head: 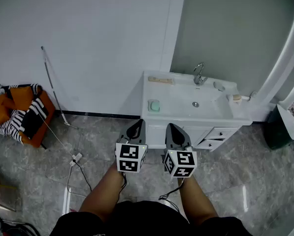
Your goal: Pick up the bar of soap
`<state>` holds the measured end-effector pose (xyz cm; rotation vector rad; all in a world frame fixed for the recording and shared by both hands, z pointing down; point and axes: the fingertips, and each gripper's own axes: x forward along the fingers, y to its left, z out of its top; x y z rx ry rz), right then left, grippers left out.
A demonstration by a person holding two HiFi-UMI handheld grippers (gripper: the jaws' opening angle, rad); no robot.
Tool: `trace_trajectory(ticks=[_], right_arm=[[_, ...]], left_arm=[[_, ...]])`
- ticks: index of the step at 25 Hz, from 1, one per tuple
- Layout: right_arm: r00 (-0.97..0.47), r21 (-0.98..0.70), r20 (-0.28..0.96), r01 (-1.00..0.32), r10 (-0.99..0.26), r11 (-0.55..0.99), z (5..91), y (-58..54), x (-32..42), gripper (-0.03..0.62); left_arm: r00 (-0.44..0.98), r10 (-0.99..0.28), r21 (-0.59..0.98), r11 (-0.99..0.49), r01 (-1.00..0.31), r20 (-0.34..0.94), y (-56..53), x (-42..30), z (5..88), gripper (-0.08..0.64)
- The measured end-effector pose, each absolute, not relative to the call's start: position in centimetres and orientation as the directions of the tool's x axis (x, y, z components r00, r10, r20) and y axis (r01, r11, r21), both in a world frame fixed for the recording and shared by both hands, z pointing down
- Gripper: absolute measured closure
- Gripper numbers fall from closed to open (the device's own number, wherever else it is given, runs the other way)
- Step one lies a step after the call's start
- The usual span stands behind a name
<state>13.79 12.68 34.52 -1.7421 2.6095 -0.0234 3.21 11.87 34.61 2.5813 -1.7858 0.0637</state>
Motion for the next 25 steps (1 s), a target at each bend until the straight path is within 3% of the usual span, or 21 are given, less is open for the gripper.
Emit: trace_trajectory(ticks=[15, 20, 25], right_arm=[[-0.417, -0.024, 0.009, -0.909, -0.909, 0.417, 35.1, 12.7, 12.8, 0.586], [-0.433, -0.033, 0.021, -0.901, -0.901, 0.432, 35.5, 12.6, 12.0, 0.586], [-0.425, -0.031, 0.03, -0.905, -0.905, 0.424, 36.0, 12.5, 11.2, 0.586]], left_arm=[[0.333, -0.941, -0.07, -0.337, -0.939, 0.062, 11.9, 3.1, 35.5, 0.561], [0.343, -0.937, 0.064, -0.34, -0.938, 0.056, 11.7, 1.8, 35.4, 0.561], [0.323, -0.946, 0.048, -0.322, -0.946, 0.037, 11.7, 0.3, 35.1, 0.561]])
